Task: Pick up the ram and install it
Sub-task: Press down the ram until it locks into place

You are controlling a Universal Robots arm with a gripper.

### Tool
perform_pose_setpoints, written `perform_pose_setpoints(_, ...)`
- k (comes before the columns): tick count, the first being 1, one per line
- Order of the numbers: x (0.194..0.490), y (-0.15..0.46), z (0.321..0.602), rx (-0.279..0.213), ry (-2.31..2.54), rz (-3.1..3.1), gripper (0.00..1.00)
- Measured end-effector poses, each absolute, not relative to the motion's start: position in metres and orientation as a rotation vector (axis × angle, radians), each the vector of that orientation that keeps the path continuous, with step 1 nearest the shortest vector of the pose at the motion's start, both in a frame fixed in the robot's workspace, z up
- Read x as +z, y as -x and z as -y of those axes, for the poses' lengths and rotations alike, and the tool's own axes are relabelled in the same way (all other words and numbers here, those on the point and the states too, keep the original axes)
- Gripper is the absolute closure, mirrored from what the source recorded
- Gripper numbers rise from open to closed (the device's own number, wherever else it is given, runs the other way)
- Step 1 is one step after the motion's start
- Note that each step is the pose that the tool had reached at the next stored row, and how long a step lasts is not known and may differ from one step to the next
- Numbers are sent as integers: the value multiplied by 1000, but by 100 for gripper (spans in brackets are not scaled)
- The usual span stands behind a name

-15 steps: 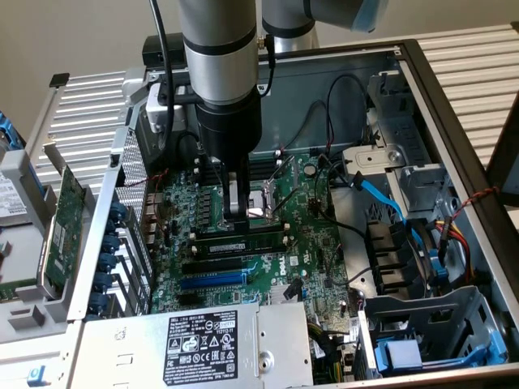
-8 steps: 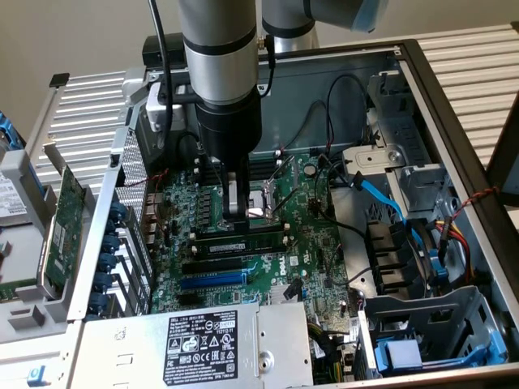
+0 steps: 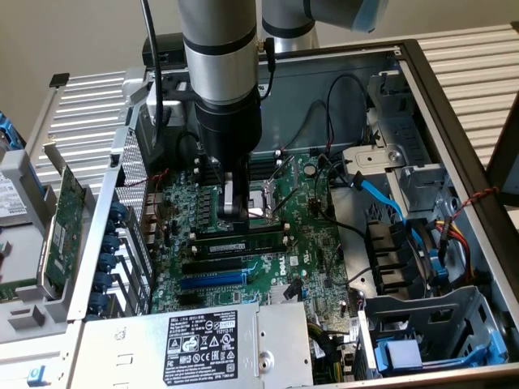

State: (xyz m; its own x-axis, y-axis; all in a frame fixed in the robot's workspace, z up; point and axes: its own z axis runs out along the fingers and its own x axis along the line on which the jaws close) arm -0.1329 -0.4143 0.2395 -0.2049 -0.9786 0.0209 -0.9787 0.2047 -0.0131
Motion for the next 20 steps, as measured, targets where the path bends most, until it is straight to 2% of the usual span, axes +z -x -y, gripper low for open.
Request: perform_pose_setpoints(20, 240, 133, 414, 34, -1593, 2694, 89)
